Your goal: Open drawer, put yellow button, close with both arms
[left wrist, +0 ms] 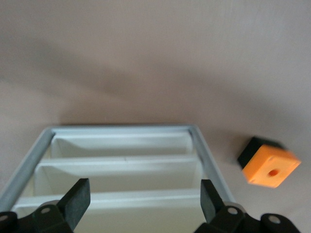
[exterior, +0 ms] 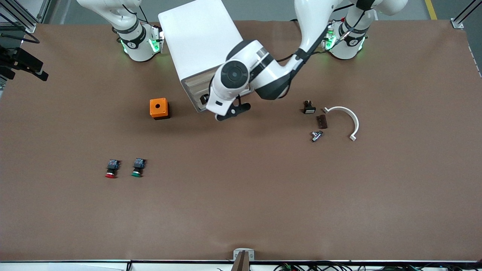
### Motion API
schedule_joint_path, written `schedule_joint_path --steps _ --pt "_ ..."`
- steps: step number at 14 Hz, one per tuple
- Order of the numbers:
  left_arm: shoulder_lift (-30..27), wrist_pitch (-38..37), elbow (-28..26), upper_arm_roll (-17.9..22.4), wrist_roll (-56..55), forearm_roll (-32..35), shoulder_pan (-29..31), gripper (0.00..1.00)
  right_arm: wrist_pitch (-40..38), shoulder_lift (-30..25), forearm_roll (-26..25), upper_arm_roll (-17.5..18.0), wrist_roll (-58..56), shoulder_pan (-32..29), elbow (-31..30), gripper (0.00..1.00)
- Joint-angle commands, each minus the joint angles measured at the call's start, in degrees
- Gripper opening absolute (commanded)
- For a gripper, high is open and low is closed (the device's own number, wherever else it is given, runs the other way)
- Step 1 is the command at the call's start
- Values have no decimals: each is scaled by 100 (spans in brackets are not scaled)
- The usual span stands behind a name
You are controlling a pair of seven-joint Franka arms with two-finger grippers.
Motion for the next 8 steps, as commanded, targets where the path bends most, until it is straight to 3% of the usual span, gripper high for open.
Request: schedule_joint_path --steps 1,8 --pt "-291 -59 -93 -8 -68 -75 429 100 44 -141 -46 89 -67 -90 -183 100" --pt "-573 -779 -94 1 -85 -57 1352 100 0 -123 6 80 -58 -107 -183 100"
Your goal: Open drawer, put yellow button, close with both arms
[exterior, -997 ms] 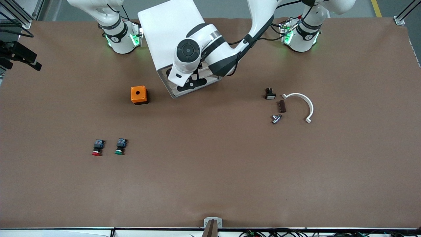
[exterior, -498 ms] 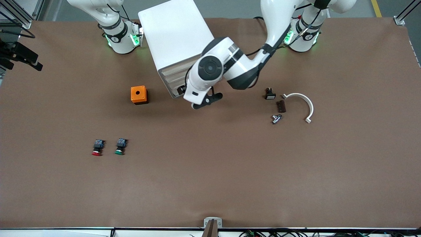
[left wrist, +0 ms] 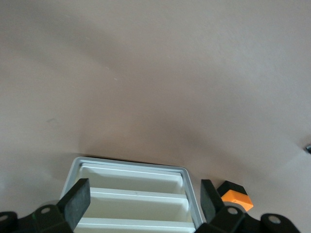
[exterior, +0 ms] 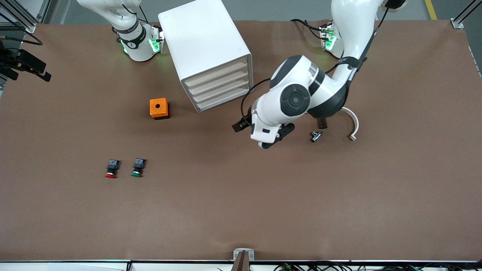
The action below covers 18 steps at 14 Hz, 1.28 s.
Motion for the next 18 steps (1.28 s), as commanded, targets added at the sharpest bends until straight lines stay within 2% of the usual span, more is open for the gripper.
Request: schedule_joint_path --steps 1,4,6,9,12,13,15,18 --pt "-185 -202 -97 -15 -103 -66 225 100 7 -123 15 77 -57 -107 -110 100" --pt "-377 -271 -97 -33 81 -66 647 100 60 -114 6 77 -57 -98 -110 100" --pt "-484 -517 -54 -42 816 -66 1111 100 60 -114 15 85 -57 -81 -110 100" --pt "-992 -1121 -71 -7 2064 -57 1797 100 77 -114 6 86 -57 -72 -101 100" --pt "-1563 -2010 -115 -41 3391 749 2159 99 69 -114 -11 86 -65 -37 -93 100" --pt "-1704 -2186 -141 -42 3734 777 2368 99 69 -114 -46 94 -65 -2 -75 100" --pt "-2125 -2328 -516 -50 4333 804 2660 99 139 -114 -64 94 -65 7 -75 100" --pt "-3004 -2180 -1606 -59 5054 1189 2994 99 183 -114 -64 86 -74 -2 -75 100"
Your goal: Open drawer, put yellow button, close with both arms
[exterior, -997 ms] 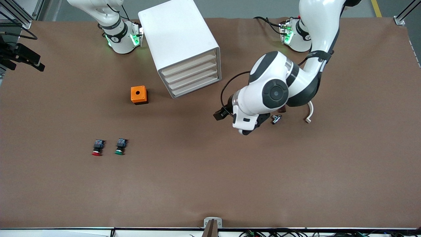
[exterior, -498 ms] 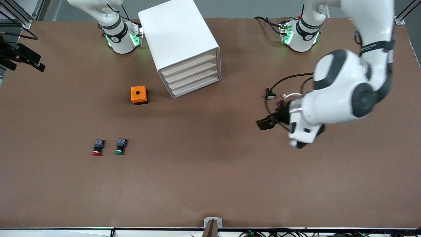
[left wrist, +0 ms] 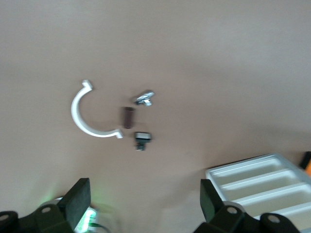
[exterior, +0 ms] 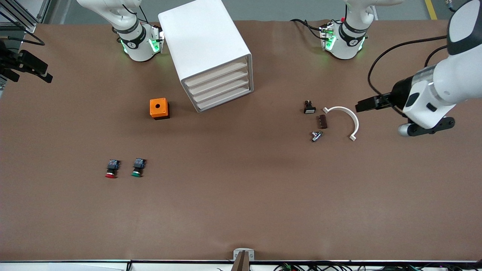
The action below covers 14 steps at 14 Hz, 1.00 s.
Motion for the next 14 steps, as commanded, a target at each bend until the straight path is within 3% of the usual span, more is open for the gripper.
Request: schedule_joint_path --steps 1,3,7,12,14 --pt "-940 353 -1298 -62 652 339 292 99 49 -113 -62 20 -60 -8 -63 100" --pt "-1310 722 -1888 -62 1179 339 565 100 41 -113 -62 12 -86 -17 -72 100" --pt "-1812 1399 -2777 -9 1349 357 505 100 23 -130 -150 11 -165 -26 -72 100" --pt "-1848 1515 -2893 701 1349 647 -294 100 23 -130 -150 11 -157 -8 -80 100" --pt "-1848 1523 -2875 738 1340 656 -295 100 32 -121 -150 11 -157 -8 -80 100"
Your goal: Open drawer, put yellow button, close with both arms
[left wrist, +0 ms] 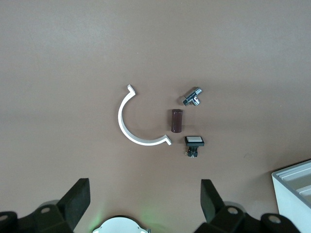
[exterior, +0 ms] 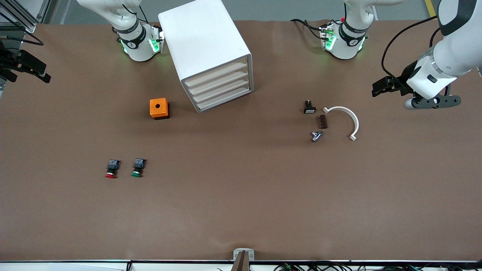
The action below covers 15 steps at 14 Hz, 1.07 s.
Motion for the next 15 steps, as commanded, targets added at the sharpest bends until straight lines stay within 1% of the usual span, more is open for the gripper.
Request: schedule_joint_path --steps 1,5,7,12,15 --pt "-157 109 -129 127 60 124 -59 100 22 -116 -79 20 -66 -17 -80 100" --pt "-157 223 -33 101 60 124 29 100 13 -108 -79 11 -66 -43 -89 100" --pt "-157 215 116 -135 60 124 336 100 13 -107 -79 11 -66 -34 -89 100" --pt "-157 144 512 -119 -2 124 355 100 -4 -107 -79 11 -66 -26 -89 100" --pt "-140 -101 802 -128 77 142 460 100 -4 -107 -79 11 -66 -26 -98 100"
